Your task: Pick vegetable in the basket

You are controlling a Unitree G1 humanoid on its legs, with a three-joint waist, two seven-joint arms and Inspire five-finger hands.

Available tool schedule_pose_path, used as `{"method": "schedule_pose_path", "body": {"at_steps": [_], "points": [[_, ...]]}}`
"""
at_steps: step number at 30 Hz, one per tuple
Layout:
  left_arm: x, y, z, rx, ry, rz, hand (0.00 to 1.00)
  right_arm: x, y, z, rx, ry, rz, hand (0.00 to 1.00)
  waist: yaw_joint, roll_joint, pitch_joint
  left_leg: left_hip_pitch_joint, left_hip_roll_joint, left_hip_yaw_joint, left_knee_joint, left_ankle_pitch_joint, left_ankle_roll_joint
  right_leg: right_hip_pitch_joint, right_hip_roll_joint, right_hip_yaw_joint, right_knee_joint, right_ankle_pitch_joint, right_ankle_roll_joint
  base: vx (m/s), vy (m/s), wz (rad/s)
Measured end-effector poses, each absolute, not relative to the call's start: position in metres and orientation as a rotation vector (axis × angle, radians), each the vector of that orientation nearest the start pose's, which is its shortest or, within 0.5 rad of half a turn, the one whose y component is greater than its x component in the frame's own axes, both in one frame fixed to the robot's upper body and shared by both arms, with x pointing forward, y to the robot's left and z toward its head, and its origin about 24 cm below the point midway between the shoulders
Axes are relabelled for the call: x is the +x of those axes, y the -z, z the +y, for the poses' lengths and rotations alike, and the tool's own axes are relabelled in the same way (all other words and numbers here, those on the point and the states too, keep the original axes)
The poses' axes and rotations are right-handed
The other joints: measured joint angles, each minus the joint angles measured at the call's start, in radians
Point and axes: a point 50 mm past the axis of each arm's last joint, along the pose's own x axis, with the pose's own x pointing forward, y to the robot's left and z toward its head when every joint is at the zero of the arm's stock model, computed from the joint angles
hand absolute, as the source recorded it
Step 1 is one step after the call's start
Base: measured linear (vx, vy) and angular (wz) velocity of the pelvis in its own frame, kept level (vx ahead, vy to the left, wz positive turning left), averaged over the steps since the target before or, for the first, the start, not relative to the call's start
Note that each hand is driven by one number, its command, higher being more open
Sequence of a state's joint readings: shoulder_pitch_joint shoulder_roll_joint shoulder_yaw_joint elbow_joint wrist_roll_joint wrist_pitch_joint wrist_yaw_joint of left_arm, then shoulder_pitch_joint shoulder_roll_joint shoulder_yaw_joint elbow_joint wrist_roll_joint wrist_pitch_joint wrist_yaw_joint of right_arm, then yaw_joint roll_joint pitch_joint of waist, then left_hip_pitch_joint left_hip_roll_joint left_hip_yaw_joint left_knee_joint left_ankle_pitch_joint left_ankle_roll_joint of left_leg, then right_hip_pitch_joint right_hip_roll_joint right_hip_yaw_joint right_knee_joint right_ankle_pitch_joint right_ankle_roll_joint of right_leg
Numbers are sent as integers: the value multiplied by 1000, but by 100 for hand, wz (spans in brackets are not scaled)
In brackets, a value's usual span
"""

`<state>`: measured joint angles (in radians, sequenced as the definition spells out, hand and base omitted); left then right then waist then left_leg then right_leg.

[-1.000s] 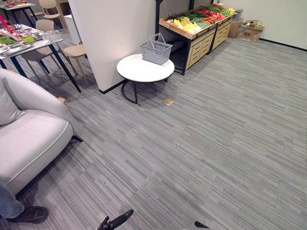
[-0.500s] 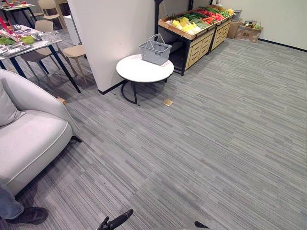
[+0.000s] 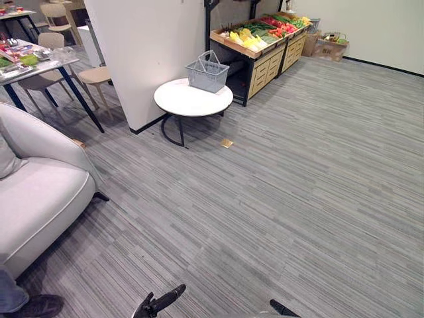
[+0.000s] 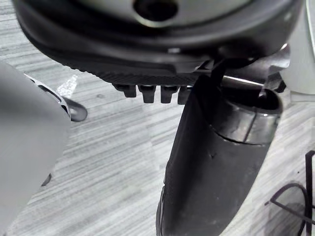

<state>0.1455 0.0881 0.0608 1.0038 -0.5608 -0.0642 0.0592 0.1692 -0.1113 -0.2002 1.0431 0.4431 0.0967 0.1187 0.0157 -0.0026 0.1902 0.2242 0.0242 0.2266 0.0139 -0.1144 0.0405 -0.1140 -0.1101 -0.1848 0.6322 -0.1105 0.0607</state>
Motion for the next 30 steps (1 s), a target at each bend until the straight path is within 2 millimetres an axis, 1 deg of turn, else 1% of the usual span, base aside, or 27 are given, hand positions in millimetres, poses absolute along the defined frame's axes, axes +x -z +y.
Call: {"method": "schedule_pose_path", "body": {"at_steps": [1,2,3,4,5,7,8,9,10,11,12,13,14,15,16,17,19,21,22,23,24,25,26,27,28,29,30], "points": [[81,160,202,-412,-518,1022,100,52,167,-208,534,452,1147,0,-4,-6,2,4,1,-16,23,-14,3,-42,-42,-10,132,-6,-10,-38,87,29],[80,160,203,-411,-520,1021,100,53,167,-207,546,461,1133,0,-8,-8,3,9,5,-26,33,-23,3,-53,-71,-9,175,-10,-6,-24,61,24],[81,160,204,-415,-525,1017,100,55,167,-207,547,461,1127,0,-8,-10,4,10,7,-28,37,-29,3,-60,-79,-7,176,-15,-4,-10,9,5],[83,160,206,-428,-540,1008,100,58,166,-207,560,462,1112,0,-9,-12,7,8,17,-29,48,-42,-1,-73,-87,-7,149,-35,7,16,-43,-9],[82,160,207,-432,-546,1010,100,59,166,-207,574,468,1106,0,-13,-11,11,6,36,-29,61,-56,-11,-84,-78,-13,91,-44,16,39,-65,-10],[84,160,206,-433,-538,1015,100,59,166,-207,583,475,1106,0,-20,-5,20,6,74,-28,70,-78,-37,-95,-49,-37,-57,-38,24,118,-160,-5],[85,160,206,-432,-530,1018,100,58,166,-206,590,480,1106,0,-21,-6,22,9,82,-28,70,-86,-47,-101,-45,-50,-108,-30,28,201,-232,-6],[87,160,205,-434,-517,1018,100,58,167,-206,613,496,1102,0,-21,-9,24,19,96,-27,67,-102,-66,-114,-41,-73,-215,2,45,265,-236,-9],[88,159,205,-441,-516,1012,100,57,167,-204,632,504,1105,0,-21,-14,30,44,104,-21,57,-119,-88,-116,-43,-99,-333,61,57,306,-250,-10],[88,159,205,-450,-525,1009,100,56,168,-203,644,510,1105,0,-21,-17,32,56,106,-20,50,-130,-102,-113,-46,-111,-388,90,61,379,-278,-1],[87,159,207,-454,-533,1002,100,53,168,-198,668,523,1107,0,-23,-29,36,96,106,-21,37,-153,-126,-104,-58,-118,-458,129,65,468,-313,10],[86,161,201,-467,-531,1012,100,51,168,-203,697,550,1090,0,-27,-13,38,143,131,-25,20,-180,-123,-109,-47,-129,-381,217,21,515,-320,16],[84,163,194,-482,-527,1027,100,52,167,-207,693,557,1076,0,-30,7,40,158,146,-22,16,-182,-116,-123,-34,-136,-323,165,-9,600,-288,10],[86,164,190,-491,-519,1025,100,54,165,-212,679,560,1059,0,-30,32,37,174,167,-25,36,-156,-114,-150,-27,-137,-220,80,-38,633,-279,-3],[85,164,190,-492,-523,1020,100,55,165,-211,685,562,1056,0,-32,30,40,179,178,-25,62,-127,-130,-150,-26,-135,-164,23,-43,753,-354,-9],[83,164,191,-492,-527,1024,100,53,166,-210,699,578,1055,0,-40,25,29,178,190,-33,112,-91,-136,-138,-22,-136,-125,-31,-50,623,-323,-6],[81,164,191,-501,-526,1031,100,51,166,-211,700,593,1059,0,-43,35,17,146,219,-63,246,-50,-138,-92,1,-139,-122,-81,-67,618,-283,-6],[85,163,192,-529,-517,1016,100,50,166,-214,672,598,1053,0,-46,44,3,20,254,-123,519,60,-190,-35,35,-138,-175,-106,-83,703,-258,-14],[87,163,192,-535,-517,1008,100,50,166,-216,662,600,1052,0,-47,49,0,-50,271,-135,658,103,-192,7,54,-135,-223,-106,-84,642,-178,-21],[91,160,195,-538,-516,983,100,50,166,-216,656,615,1054,0,-47,50,2,-139,298,-122,868,41,-169,78,78,-125,-290,-103,-85,510,-113,-23],[93,159,197,-544,-522,970,100,49,167,-215,658,624,1060,0,-47,45,5,-171,301,-109,937,4,-152,122,86,-118,-320,-102,-84,384,-62,-35],[95,158,201,-547,-533,951,100,48,168,-212,658,627,1071,0,-41,27,13,-215,295,-68,1001,-64,-132,201,87,-99,-372,-100,-84,368,-15,-48],[98,155,204,-541,-528,924,100,50,168,-210,660,624,1060,0,-25,15,14,-268,276,-15,994,-127,-112,262,78,-72,-415,-99,-84,441,31,-55],[101,154,205,-541,-523,910,100,54,168,-210,665,623,1046,0,-20,8,16,-303,262,6,969,-153,-103,285,70,-60,-431,-98,-82,498,98,-66],[105,151,206,-541,-518,882,100,66,166,-207,688,617,1009,0,-13,-4,23,-375,227,36,871,-185,-88,315,47,-37,-454,-98,-81,390,136,-68],[106,151,205,-543,-514,872,100,80,163,-205,697,594,972,0,-9,-13,29,-436,181,42,685,-179,-87,334,19,-16,-464,-104,-71,368,204,-70],[106,150,204,-543,-511,871,100,84,162,-204,697,585,958,0,-3,-14,29,-456,160,35,566,-150,-87,341,7,-2,-468,-113,-56,372,251,-83]]}}
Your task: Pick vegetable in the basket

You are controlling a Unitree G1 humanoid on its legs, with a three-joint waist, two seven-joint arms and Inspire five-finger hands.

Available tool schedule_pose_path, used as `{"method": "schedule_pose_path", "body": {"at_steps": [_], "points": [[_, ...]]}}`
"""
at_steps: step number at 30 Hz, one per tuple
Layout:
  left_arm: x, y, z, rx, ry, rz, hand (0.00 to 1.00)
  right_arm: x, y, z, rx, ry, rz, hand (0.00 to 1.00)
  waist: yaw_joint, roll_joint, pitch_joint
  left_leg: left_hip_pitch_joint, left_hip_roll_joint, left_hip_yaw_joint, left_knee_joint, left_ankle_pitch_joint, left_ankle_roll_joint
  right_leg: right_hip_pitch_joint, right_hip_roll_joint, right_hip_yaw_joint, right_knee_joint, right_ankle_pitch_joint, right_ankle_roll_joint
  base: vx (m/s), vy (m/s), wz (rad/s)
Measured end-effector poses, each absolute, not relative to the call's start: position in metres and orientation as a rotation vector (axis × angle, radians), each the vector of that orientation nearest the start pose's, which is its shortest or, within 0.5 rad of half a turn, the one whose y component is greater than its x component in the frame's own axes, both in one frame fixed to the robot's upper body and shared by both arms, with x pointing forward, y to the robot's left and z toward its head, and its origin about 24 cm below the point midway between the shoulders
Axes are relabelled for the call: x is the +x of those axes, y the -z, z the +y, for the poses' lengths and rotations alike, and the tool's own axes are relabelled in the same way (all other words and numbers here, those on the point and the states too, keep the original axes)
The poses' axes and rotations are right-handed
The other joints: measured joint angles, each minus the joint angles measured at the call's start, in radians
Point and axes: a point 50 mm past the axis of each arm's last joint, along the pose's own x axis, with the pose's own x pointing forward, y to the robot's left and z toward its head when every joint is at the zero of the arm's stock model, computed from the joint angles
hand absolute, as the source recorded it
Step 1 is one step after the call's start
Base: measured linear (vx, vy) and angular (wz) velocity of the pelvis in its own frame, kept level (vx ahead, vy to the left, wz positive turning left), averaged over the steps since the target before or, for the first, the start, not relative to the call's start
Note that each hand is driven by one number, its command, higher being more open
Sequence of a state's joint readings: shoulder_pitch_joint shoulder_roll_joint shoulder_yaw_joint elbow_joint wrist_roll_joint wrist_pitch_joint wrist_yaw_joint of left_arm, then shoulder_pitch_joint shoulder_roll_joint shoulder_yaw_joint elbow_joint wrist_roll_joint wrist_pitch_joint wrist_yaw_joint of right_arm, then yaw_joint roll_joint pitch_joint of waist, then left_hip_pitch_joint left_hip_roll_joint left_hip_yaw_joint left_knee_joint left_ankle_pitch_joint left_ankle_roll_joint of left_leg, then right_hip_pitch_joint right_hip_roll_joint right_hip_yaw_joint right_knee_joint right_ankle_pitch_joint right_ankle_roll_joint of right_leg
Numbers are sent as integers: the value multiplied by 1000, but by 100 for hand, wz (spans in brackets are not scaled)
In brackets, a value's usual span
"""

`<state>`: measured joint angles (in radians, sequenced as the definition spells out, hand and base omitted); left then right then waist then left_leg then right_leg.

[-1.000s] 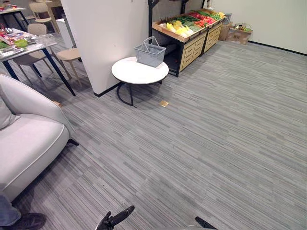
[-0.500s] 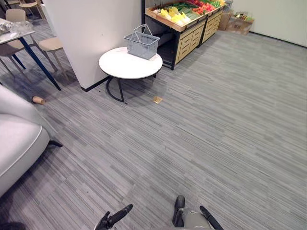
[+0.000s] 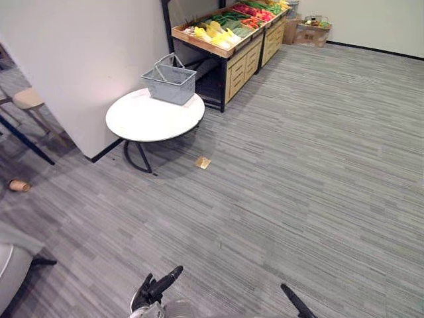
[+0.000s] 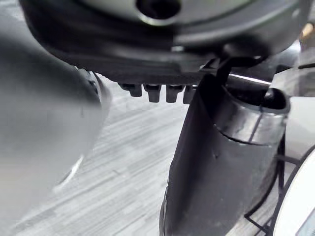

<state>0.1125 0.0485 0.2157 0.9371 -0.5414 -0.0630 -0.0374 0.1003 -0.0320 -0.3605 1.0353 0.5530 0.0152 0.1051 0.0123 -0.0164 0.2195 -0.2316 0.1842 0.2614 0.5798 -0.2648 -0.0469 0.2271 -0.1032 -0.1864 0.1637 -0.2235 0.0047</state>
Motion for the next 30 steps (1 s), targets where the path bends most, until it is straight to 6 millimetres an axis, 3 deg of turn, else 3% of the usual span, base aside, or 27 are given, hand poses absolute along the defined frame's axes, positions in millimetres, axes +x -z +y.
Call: {"method": "schedule_pose_path", "body": {"at_steps": [1,2,3,4,7,8,9,11,13,14,15,16,18,20,22,24,25,26,27,28,29,30], "points": [[101,152,202,-548,-507,885,100,92,159,-205,687,559,929,0,21,14,-3,-11,-28,-31,-185,213,15,20,0,47,-20,-29,49,396,272,-67],[99,152,208,-554,-529,878,100,95,160,-196,706,540,936,0,27,1,-1,10,-45,-13,-194,196,17,35,-16,81,-37,-31,50,455,232,-31],[101,150,210,-538,-526,867,100,99,160,-184,720,484,937,0,26,-18,-12,14,-65,-17,-222,192,18,32,4,139,-56,-19,32,451,150,15],[102,150,211,-538,-531,853,100,105,158,-179,716,440,933,0,32,-29,-11,5,-68,-18,-184,169,26,36,30,166,-76,30,12,421,108,22],[98,151,213,-572,-575,858,100,123,153,-173,709,377,894,0,41,-23,8,-22,-49,44,-12,116,49,99,-2,222,-83,100,45,345,222,-18],[90,155,207,-577,-571,886,100,119,154,-178,701,387,890,0,33,-6,-26,24,-89,30,-225,189,73,106,-20,234,-66,97,49,110,186,-33],[90,155,206,-583,-575,887,100,120,154,-178,699,392,890,0,32,-13,-31,43,-106,46,-222,179,73,107,-40,235,-44,87,61,165,177,-30],[89,156,205,-577,-553,904,100,118,154,-179,694,396,893,0,28,-9,-42,84,-138,68,-233,139,92,41,-74,245,124,78,75,221,127,-19],[87,157,209,-563,-557,915,100,106,158,-179,699,418,930,0,24,-38,-45,154,-187,81,-265,109,104,-24,-117,247,346,82,91,304,171,-4],[86,156,213,-547,-555,915,100,100,159,-182,703,450,940,0,19,-63,-44,199,-221,85,-280,82,112,-78,-150,244,505,135,130,326,149,5],[85,157,215,-535,-554,918,100,99,159,-185,710,485,942,0,7,-70,-43,236,-236,80,-288,62,118,-112,-164,239,607,216,126,404,155,5],[83,158,215,-529,-558,926,100,96,160,-190,718,532,942,0,-2,-60,-40,288,-245,71,-314,40,127,-162,-181,221,736,315,134,340,108,7],[82,159,216,-514,-555,934,100,96,159,-192,725,542,925,0,-21,-62,-40,355,-249,52,-353,23,126,-247,-185,177,897,253,119,354,97,11],[82,160,213,-478,-512,961,100,91,160,-197,707,555,920,0,-36,-44,-31,470,-233,20,-439,21,122,-376,-152,62,978,79,68,367,70,36],[84,161,209,-482,-497,961,100,81,163,-196,717,575,954,0,-48,-27,-20,530,-203,-4,-481,19,120,-479,-95,6,866,11,49,394,-30,52],[88,160,206,-495,-488,958,100,74,164,-200,749,624,951,0,-69,-16,-14,560,-181,-30,-513,18,120,-554,-43,-14,610,18,45,401,-104,69],[91,160,204,-502,-481,952,100,67,165,-201,746,637,964,0,-79,-13,-12,586,-169,-50,-541,11,110,-577,-20,-16,408,62,47,239,-99,66],[93,159,203,-507,-476,945,100,62,166,-200,747,643,974,0,-81,-13,-10,604,-166,-62,-555,4,101,-583,-10,-19,313,101,46,475,-247,69],[93,159,203,-525,-483,939,100,54,168,-197,762,658,993,0,-79,-16,-9,640,-162,-79,-570,-16,91,-593,-1,-17,144,194,45,663,-347,52],[92,160,198,-544,-484,944,100,48,169,-199,769,678,1000,0,-85,-13,-9,681,-150,-97,-576,-24,90,-569,11,-13,103,378,21,733,-361,34],[93,160,196,-564,-493,938,100,50,168,-201,776,683,990,0,-83,12,-3,691,-136,-95,-573,-21,85,-561,32,-19,110,377,-18,685,-260,3],[95,161,189,-607,-498,926,100,60,166,-206,766,674,957,0,-77,39,6,684,-114,-101,-553,11,42,-576,47,-25,167,342,-39,653,-216,-26]]}}
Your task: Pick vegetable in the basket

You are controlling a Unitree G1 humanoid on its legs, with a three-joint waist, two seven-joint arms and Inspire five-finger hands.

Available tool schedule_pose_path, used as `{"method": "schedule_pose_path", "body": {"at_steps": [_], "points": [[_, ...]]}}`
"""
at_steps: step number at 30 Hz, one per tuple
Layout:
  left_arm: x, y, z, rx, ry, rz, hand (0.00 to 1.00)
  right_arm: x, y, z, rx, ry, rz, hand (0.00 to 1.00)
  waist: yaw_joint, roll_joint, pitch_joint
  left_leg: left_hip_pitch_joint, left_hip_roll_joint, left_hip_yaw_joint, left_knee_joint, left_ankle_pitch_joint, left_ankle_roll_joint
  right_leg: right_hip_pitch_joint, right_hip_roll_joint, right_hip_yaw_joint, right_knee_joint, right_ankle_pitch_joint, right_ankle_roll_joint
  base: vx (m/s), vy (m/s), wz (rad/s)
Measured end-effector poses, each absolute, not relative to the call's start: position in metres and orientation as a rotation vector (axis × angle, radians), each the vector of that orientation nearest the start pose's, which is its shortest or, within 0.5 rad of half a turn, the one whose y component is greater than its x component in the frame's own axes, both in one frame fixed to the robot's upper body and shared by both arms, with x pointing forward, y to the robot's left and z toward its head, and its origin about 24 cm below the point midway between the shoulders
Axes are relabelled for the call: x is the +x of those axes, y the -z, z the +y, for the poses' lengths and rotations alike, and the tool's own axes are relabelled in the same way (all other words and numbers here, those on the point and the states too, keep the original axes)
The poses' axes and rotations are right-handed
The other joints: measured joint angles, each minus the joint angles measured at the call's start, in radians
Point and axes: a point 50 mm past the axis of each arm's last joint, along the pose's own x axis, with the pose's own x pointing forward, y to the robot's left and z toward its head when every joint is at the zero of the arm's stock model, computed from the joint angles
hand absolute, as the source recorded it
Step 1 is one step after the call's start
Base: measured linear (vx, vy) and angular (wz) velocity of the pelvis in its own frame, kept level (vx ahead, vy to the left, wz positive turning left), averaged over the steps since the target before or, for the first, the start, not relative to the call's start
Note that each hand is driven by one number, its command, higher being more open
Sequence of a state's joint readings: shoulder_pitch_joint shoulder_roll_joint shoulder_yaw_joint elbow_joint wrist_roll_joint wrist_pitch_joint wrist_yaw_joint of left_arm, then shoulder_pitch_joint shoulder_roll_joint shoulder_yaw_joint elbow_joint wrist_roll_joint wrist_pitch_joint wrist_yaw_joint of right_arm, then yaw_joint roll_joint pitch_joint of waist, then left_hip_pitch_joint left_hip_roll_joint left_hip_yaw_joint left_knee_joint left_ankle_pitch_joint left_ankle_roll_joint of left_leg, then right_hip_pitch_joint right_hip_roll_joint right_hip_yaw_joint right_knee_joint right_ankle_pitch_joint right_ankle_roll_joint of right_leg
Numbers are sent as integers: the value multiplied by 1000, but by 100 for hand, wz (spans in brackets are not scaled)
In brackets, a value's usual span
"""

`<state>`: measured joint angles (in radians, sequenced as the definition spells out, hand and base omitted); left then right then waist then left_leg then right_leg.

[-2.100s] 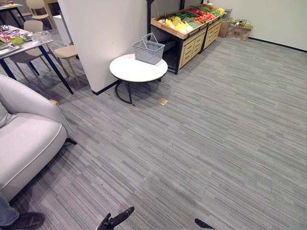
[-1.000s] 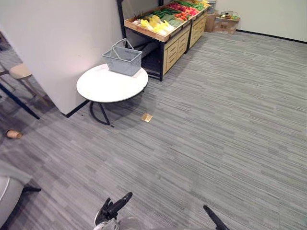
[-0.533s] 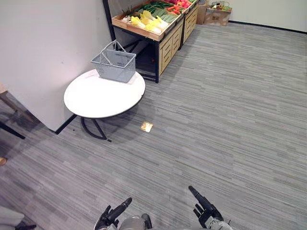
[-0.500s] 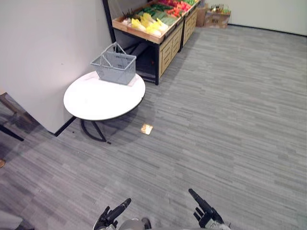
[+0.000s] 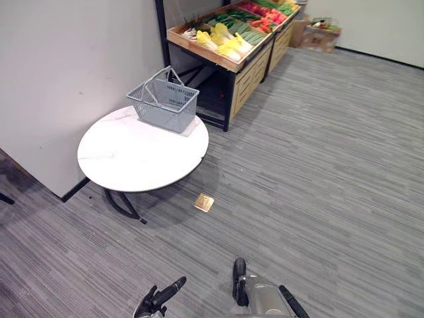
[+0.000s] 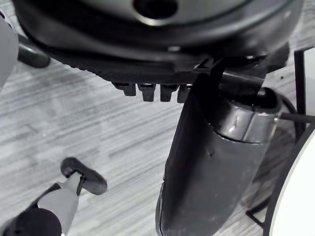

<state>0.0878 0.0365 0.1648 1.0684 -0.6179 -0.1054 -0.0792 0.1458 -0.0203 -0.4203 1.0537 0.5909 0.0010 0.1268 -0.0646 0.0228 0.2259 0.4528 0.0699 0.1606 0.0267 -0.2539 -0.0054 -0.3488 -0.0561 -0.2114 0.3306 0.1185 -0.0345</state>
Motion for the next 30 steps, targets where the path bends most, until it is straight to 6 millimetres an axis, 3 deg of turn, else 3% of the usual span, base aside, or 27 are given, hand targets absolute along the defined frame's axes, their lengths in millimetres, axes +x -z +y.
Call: {"method": "schedule_pose_path", "body": {"at_steps": [2,5,6,8,9,10,11,13,15,17,18,19,20,21,22,23,26,28,30], "points": [[98,161,182,-641,-489,912,100,71,164,-208,776,675,919,0,0,5,11,26,7,-5,32,72,-59,-10,3,-31,119,-101,-42,642,-230,-39],[102,160,178,-651,-475,907,100,75,162,-207,777,669,894,0,-1,10,7,22,39,-17,163,145,-90,57,33,-32,136,-192,-49,476,-173,-23],[105,159,178,-658,-467,900,100,74,161,-206,778,668,885,0,-4,10,4,-4,51,-37,252,193,-96,90,45,-33,127,-220,-47,512,-195,-5],[108,158,178,-686,-465,890,100,73,160,-208,773,668,870,0,-3,12,-22,-118,76,-62,460,306,-152,132,62,-35,91,-258,-39,406,-157,0],[108,158,178,-684,-466,888,100,72,160,-208,768,668,868,0,-3,17,-25,-185,101,-60,586,428,-175,180,78,-34,42,-267,-43,333,-112,6],[108,158,181,-689,-479,887,100,71,160,-207,762,661,875,0,2,17,-21,-297,157,-39,823,375,-153,252,101,-33,-22,-274,-57,526,-173,7],[110,156,186,-684,-486,875,100,72,160,-206,754,646,878,0,8,15,-15,-399,200,-5,1003,254,-107,329,117,-33,-74,-275,-59,462,-141,8],[114,152,196,-674,-500,836,100,80,159,-201,752,620,867,0,20,-11,-3,-508,210,27,1051,123,-63,426,120,-28,-138,-279,-64,458,-91,-9],[127,144,197,-677,-473,763,100,98,155,-201,743,570,821,0,67,-33,2,-619,162,106,835,2,-39,526,94,23,-200,-278,-48,507,15,-60],[129,143,195,-680,-454,747,100,113,149,-202,744,543,774,0,77,-40,2,-665,100,104,594,4,-40,570,68,49,-234,-293,-22,388,118,-53],[130,142,195,-673,-447,739,100,122,145,-201,743,518,746,0,83,-38,1,-684,60,84,371,62,-38,601,54,67,-260,-306,-4,424,190,-51],[130,141,195,-665,-445,738,100,126,144,-199,737,494,745,0,95,-38,0,-701,36,52,224,166,-40,630,46,89,-282,-321,12,464,214,-56],[129,142,196,-655,-447,745,100,127,144,-197,731,480,752,0,107,-40,-1,-700,29,40,207,221,-43,641,40,107,-287,-331,19,542,236,-66],[123,143,201,-639,-466,757,100,128,145,-192,722,447,770,0,118,-41,-13,-689,12,34,193,324,-9,647,32,149,-285,-346,35,573,237,-43],[120,143,208,-615,-475,763,100,130,147,-183,725,413,793,0,113,-72,-12,-689,-16,44,194,314,14,638,-3,166,-274,-342,40,555,231,-26],[119,144,211,-599,-473,775,100,129,148,-180,726,400,813,0,113,-83,-9,-690,-30,50,211,292,32,628,-22,184,-247,-338,46,494,213,4],[102,151,212,-581,-496,851,100,118,154,-174,729,387,881,0,115,-84,-10,-641,-40,85,276,198,69,629,-46,236,-129,-323,71,425,194,-11],[97,153,212,-591,-518,867,100,113,157,-170,685,338,928,0,116,-87,-13,-564,-56,110,265,152,66,614,-62,238,13,-309,85,364,171,-17],[95,154,213,-575,-506,880,100,110,158,-170,671,329,944,0,115,-94,-23,-513,-73,117,228,144,64,579,-78,233,131,-292,89,245,123,-10]]}}
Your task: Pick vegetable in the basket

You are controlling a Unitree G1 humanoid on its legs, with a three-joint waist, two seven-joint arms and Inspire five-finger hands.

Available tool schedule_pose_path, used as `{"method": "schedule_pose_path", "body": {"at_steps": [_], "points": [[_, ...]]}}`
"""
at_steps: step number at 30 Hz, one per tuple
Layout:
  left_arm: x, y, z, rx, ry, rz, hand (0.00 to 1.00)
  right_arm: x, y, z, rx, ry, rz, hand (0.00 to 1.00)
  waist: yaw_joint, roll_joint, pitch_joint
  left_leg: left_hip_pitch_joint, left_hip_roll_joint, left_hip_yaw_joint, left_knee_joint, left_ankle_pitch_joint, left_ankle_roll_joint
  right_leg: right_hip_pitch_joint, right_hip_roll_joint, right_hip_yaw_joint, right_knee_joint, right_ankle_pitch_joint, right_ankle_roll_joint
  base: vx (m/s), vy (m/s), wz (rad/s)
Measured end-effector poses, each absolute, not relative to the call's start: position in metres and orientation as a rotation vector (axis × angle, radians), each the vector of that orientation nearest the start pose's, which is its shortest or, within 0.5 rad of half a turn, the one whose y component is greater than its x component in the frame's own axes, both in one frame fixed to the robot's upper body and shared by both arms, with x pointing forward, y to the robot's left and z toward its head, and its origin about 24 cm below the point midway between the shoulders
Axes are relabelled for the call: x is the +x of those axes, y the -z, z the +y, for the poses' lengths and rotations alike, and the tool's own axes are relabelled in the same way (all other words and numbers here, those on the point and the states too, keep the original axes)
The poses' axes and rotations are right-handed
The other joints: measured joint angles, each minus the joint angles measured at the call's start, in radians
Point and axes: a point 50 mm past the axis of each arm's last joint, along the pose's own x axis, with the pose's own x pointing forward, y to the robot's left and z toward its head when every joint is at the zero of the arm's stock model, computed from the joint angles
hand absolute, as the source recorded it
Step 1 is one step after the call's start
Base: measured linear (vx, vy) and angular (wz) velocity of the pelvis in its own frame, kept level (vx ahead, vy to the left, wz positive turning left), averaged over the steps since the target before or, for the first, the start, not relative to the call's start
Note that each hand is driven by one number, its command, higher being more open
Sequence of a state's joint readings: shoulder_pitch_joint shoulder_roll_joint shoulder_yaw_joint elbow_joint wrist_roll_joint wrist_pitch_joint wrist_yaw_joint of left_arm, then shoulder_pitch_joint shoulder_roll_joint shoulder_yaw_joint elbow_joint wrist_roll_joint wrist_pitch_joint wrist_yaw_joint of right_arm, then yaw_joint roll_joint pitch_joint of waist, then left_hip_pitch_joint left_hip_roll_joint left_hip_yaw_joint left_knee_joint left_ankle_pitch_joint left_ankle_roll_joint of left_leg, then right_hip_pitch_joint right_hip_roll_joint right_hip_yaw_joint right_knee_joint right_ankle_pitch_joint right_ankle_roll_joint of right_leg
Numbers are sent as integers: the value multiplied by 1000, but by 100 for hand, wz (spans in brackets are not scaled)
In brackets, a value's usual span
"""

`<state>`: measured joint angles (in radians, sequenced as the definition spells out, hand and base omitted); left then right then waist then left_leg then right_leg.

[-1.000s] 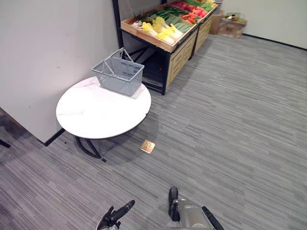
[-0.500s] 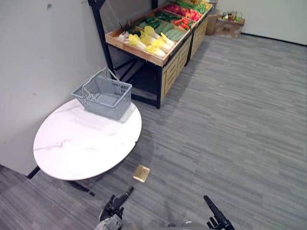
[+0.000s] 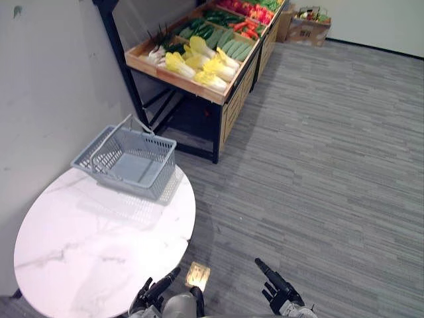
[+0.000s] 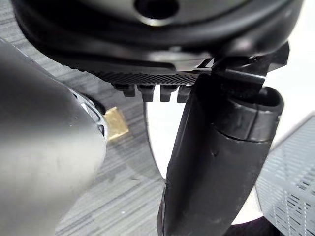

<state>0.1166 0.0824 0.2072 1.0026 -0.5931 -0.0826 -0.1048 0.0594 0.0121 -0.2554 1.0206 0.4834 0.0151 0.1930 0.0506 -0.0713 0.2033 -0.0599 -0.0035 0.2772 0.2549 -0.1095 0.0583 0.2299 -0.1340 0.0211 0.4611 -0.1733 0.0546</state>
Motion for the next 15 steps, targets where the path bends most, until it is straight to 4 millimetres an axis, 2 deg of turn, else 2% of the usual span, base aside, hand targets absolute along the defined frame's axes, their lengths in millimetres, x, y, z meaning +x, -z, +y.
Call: {"method": "schedule_pose_path", "body": {"at_steps": [3,4,5,6,8,9,10,11,12,13,14,15], "points": [[86,157,212,-570,-515,896,100,101,160,-175,673,365,955,0,-4,0,-28,92,-25,2,-90,-1,0,-82,-26,-40,212,116,-10,233,95,-5],[83,158,212,-567,-516,898,100,100,160,-179,675,384,945,0,-14,0,-38,122,-33,-3,-121,-5,2,-119,-48,-72,287,194,11,199,63,16],[80,159,211,-563,-510,905,100,98,160,-182,669,395,943,0,-23,11,-46,148,-36,-22,-147,-13,8,-152,-68,-106,358,278,33,253,69,17],[81,158,211,-565,-512,898,100,99,160,-182,667,396,937,0,-24,12,-41,165,-39,-26,-156,-18,14,-170,-84,-122,409,269,29,180,47,17],[78,159,212,-573,-535,893,100,103,157,-186,662,397,906,0,-33,12,-40,228,-36,-49,-166,-46,22,-254,-110,-182,555,88,24,224,54,23],[78,159,212,-571,-532,892,100,104,157,-186,669,401,895,0,-39,14,-40,239,-30,-62,-168,-52,18,-276,-106,-192,557,47,23,214,21,53],[79,159,211,-566,-525,887,100,107,155,-187,677,404,872,0,-50,18,-38,255,-18,-90,-170,-64,18,-325,-86,-203,523,-18,26,251,-77,72],[80,159,209,-577,-527,885,100,109,154,-189,680,403,851,0,-61,28,-38,261,6,-125,-164,-86,13,-377,-50,-190,438,-62,25,212,-117,80],[81,159,208,-586,-529,885,100,110,153,-190,684,403,839,0,-62,36,-37,264,22,-141,-158,-98,4,-400,-24,-172,378,-71,22,257,-176,90],[82,160,205,-609,-538,882,100,109,153,-192,702,419,825,0,-62,49,-32,269,54,-182,-150,-118,-16,-434,22,-121,245,-69,25,167,-145,81],[82,160,204,-619,-545,879,100,108,153,-193,709,431,824,0,-63,53,-32,271,68,-206,-145,-129,-29,-446,40,-88,175,-63,26,226,-220,119],[82,160,205,-640,-567,869,100,100,155,-194,707,444,845,0,-64,55,-34,275,87,-263,-141,-149,-53,-457,63,-17,41,-34,51,264,-302,143]]}}
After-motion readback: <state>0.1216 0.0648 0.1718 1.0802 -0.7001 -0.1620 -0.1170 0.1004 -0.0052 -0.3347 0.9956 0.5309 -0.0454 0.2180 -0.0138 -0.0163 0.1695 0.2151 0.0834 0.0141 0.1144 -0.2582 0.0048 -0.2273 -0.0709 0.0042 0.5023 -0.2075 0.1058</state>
